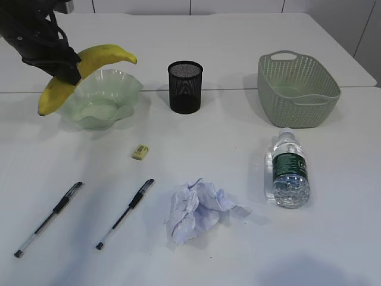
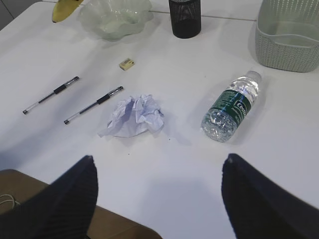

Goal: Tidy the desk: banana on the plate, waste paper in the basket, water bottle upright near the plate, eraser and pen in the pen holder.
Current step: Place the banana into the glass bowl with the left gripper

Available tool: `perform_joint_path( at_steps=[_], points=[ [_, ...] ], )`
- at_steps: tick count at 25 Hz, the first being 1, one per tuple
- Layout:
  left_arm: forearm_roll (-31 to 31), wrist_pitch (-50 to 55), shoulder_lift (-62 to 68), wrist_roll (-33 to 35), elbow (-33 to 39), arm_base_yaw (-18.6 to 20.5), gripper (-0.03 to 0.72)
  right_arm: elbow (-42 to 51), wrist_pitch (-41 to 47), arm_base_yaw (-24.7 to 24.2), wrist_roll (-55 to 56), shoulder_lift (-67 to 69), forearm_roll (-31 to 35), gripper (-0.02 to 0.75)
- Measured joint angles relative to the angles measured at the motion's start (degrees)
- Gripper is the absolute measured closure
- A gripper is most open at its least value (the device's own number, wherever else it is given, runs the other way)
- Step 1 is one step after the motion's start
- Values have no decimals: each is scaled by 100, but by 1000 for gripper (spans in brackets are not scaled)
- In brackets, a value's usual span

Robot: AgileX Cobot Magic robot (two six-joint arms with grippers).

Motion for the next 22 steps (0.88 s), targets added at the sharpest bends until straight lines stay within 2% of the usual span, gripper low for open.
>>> perform_joint_path(
  at_steps=[22],
  points=[
    [202, 12, 1478, -445, -1691, 0, 393, 0, 0, 0, 0, 0, 0, 165]
  ],
)
